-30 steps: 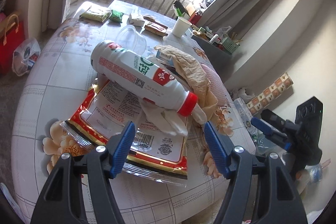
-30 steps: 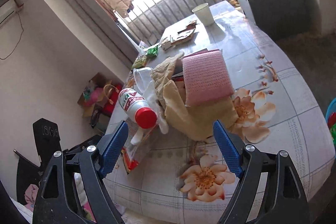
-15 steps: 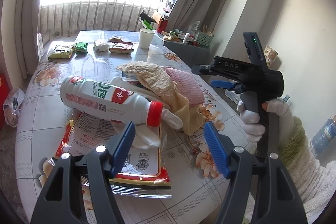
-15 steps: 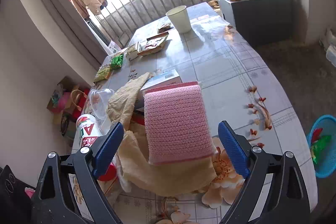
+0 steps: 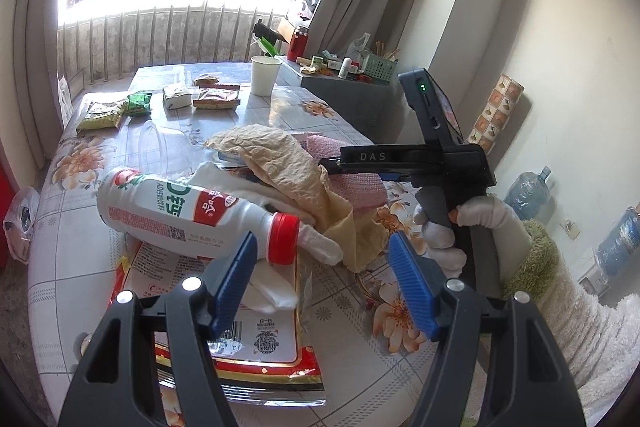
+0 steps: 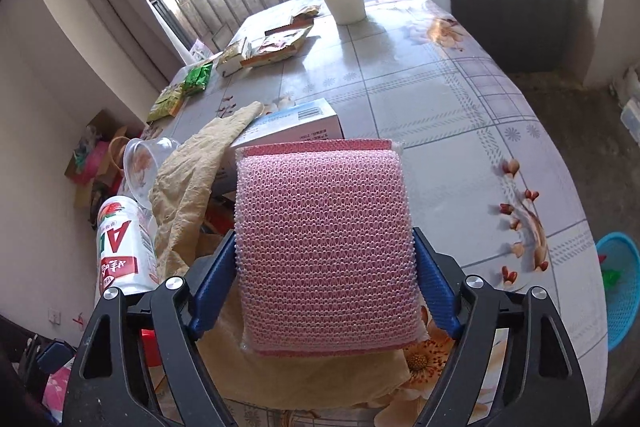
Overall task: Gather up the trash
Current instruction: 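Grasp the pink mesh sponge with the right tool while the left tool grasps brown paper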
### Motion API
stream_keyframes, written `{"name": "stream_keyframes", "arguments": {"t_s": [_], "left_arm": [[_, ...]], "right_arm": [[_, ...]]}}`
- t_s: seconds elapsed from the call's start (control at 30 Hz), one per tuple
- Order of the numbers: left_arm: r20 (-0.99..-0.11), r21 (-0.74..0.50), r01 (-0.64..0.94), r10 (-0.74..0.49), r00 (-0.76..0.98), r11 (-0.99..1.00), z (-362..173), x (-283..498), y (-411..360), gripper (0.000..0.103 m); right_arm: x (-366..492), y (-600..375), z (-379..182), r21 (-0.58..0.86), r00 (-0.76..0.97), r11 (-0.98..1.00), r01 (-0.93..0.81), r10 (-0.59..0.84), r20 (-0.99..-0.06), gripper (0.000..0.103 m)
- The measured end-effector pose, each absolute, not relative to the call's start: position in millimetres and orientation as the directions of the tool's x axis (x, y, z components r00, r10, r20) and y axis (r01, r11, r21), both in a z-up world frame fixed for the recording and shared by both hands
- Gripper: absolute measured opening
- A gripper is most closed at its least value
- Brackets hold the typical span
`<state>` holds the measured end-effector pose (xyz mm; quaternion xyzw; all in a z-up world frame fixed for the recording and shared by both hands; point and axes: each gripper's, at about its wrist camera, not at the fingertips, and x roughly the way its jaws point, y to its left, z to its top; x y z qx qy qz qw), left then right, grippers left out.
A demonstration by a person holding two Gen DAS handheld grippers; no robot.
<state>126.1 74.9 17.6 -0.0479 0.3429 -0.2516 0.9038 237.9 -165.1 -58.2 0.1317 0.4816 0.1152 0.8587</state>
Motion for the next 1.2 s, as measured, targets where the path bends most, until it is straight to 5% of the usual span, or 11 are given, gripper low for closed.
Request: {"name": "stream_keyframes", "arguments": {"t_s": [0.27, 0.5, 0.83, 1.2], "left_arm": [[-0.616, -0.174, 0.44, -0.446, 0.649, 0.881, 28.8, 153.7, 49.5, 0.066], [-0.746, -0.051, 0.564, -0.407, 0.527, 0.824, 24.9, 202.8, 5.0, 0.072], [-0.894, 0.141, 0.679, -0.202, 0.401, 0.72, 0.9, 263.9, -33.1, 0.074], [-0.941, 0.226, 0.764, -0.065, 0.331, 0.604, -25.8, 261.7, -52.5, 0.074]], "right_arm": [[201.8, -215.8, -47.0, 0.42, 0.574, 0.907, -0.004, 0.346, -0.742, 0.076], [165.1, -253.1, -58.7, 0.467, 0.582, 0.883, 0.048, 0.356, -0.731, 0.077], [147.6, -269.2, -73.1, 0.501, 0.571, 0.863, 0.063, 0.381, -0.727, 0.077], [142.6, -274.5, -78.4, 0.538, 0.572, 0.841, 0.056, 0.415, -0.708, 0.077]]}}
